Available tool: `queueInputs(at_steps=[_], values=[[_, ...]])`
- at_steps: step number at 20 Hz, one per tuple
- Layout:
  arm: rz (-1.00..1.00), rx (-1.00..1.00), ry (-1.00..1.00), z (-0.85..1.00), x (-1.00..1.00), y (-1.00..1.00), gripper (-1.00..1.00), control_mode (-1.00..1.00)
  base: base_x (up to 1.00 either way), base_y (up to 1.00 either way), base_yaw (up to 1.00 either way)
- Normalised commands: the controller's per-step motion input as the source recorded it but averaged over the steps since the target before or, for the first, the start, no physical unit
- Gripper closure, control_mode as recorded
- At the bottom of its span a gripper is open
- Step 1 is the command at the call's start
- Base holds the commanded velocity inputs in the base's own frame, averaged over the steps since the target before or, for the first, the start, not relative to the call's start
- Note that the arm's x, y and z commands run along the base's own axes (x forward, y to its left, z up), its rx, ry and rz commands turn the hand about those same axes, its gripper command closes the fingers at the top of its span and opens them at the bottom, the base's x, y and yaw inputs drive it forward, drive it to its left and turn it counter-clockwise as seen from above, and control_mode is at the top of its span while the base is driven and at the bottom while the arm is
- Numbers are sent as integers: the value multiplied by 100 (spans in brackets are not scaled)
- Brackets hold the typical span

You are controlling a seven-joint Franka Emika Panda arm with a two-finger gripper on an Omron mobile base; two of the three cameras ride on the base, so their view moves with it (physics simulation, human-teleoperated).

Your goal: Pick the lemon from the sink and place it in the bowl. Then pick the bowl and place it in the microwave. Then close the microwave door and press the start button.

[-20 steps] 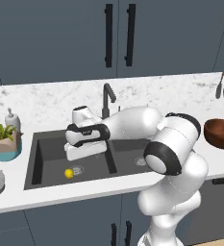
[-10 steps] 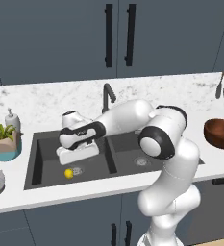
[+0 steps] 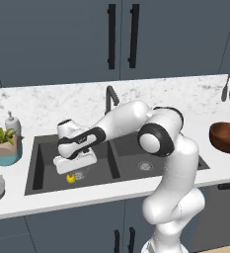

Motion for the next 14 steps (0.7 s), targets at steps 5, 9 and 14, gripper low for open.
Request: queueInputs(at_steps=[5,9,14], values=[[0,0,-6,-33,4,0,-100,-100,0,0,0],[0,0,0,-17,29,11,-100,-100,0,0,0],[0,0,0,-23,40,10,-100,-100,0,0,0]])
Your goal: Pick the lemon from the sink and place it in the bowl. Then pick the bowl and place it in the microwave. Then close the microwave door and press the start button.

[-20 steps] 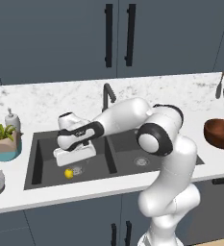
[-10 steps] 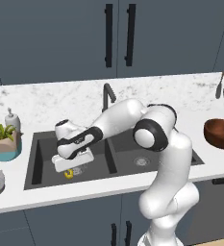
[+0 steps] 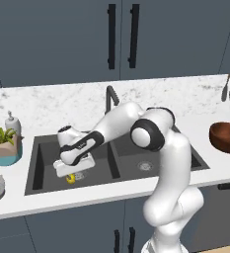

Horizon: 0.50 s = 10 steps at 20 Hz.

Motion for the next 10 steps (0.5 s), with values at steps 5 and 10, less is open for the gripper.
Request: queueInputs(at_steps=[5,10], values=[[0,0,0,-15,37,18,-100,-100,0,0,0],[0,0,0,-20,19,16,-100,-100,0,0,0]])
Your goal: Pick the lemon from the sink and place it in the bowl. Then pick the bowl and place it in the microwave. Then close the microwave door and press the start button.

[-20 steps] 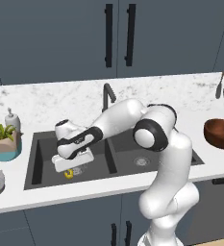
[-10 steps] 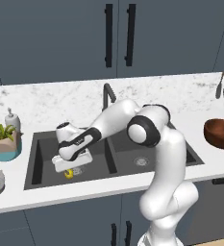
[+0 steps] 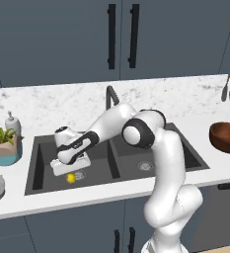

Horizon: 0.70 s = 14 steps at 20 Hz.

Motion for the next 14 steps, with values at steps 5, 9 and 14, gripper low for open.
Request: queueInputs(at_steps=[5,9,14], values=[[0,0,0,-27,4,2,-100,-100,0,0,0],[0,0,0,-34,21,0,-100,-100,0,0,0],[0,0,0,-25,29,0,-100,-100,0,0,0]])
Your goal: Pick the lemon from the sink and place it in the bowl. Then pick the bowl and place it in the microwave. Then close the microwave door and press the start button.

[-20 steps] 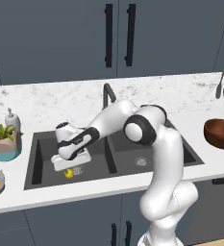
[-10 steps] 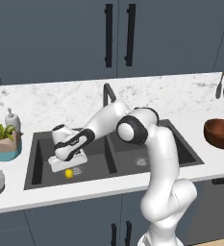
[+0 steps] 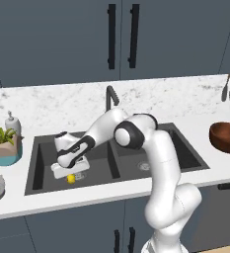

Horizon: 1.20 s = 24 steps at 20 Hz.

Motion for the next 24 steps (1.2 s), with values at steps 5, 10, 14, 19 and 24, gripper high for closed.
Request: queueInputs(at_steps=[5,10,14,19,24], values=[[0,0,0,-23,30,4,-100,-100,0,0,0],[0,0,0,-23,24,6,-100,-100,0,0,0],[0,0,0,-22,25,8,-100,-100,0,0,0],[0,0,0,-19,31,14,-100,-100,0,0,0],[0,0,0,-18,28,17,-100,-100,0,0,0]])
